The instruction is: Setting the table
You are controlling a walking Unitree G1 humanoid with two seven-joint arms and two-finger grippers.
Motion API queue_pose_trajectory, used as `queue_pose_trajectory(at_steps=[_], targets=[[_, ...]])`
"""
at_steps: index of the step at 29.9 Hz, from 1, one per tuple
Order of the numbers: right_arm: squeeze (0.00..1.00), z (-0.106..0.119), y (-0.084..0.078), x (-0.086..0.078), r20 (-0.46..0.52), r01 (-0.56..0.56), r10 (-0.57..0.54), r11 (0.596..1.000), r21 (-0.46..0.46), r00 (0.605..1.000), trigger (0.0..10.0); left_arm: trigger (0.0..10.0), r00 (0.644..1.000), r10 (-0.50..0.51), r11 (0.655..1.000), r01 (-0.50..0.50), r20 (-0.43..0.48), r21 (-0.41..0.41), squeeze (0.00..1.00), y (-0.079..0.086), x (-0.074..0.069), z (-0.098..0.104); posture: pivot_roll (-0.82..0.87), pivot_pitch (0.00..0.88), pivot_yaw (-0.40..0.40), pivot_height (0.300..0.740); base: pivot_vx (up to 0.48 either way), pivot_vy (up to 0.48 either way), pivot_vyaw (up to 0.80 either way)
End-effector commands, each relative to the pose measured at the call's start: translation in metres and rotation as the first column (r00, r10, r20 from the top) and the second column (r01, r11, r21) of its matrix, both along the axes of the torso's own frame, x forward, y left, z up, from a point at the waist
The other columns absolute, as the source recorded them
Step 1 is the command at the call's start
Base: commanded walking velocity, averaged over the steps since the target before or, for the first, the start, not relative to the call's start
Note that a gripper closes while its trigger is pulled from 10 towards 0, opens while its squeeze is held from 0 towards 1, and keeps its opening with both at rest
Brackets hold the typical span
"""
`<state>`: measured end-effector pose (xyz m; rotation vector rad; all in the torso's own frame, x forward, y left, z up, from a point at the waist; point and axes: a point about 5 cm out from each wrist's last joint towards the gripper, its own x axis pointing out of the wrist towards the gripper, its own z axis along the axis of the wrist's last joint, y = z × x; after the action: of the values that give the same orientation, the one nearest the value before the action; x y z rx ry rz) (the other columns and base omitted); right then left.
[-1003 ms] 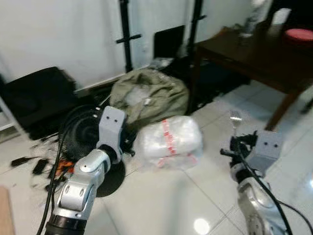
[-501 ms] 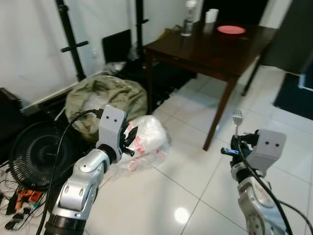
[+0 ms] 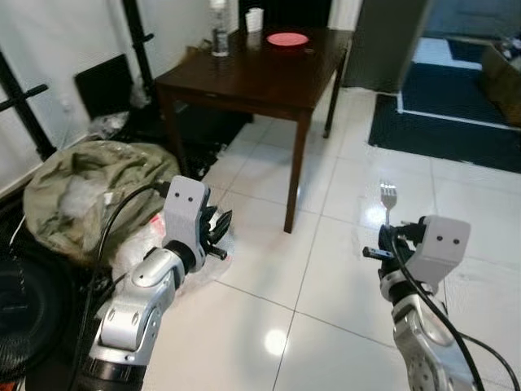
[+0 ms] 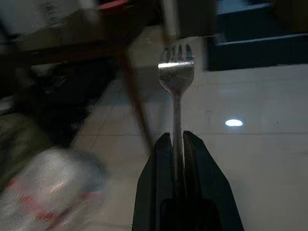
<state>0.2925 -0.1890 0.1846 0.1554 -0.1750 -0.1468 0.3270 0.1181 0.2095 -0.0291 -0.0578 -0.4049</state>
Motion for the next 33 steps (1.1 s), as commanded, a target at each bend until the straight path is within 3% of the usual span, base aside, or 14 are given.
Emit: queue_pose_trajectory(at_steps=[1, 28, 33], targets=[[0.00, 0.000, -0.001, -0.001, 0.002, 0.004, -0.004, 1.000, 0.005, 1.000, 10.0, 10.0, 1.000, -0.002, 1.000, 0.002, -0.010, -0.013, 0.00, 0.000, -0.002, 0.000, 0.04, 0.109, 0.111, 0.740, 0.000, 0.000, -0.78], [0.00, 0.001, -0.001, 0.001, 0.009, 0.005, -0.005, 1.000, 0.006, 1.000, 10.0, 10.0, 0.999, -0.045, 0.998, 0.045, 0.015, -0.031, 0.00, -0.015, -0.006, 0.002, 0.03, 0.095, 0.111, 0.740, 0.000, 0.000, -0.78], [0.00, 0.001, 0.002, 0.001, 0.012, -0.010, 0.010, 1.000, -0.005, 1.000, 10.0, 10.0, 0.999, -0.011, 1.000, 0.011, 0.039, 0.000, 0.00, -0.015, -0.006, 0.001, 0.04, 0.098, 0.111, 0.740, 0.261, 0.000, 0.00]])
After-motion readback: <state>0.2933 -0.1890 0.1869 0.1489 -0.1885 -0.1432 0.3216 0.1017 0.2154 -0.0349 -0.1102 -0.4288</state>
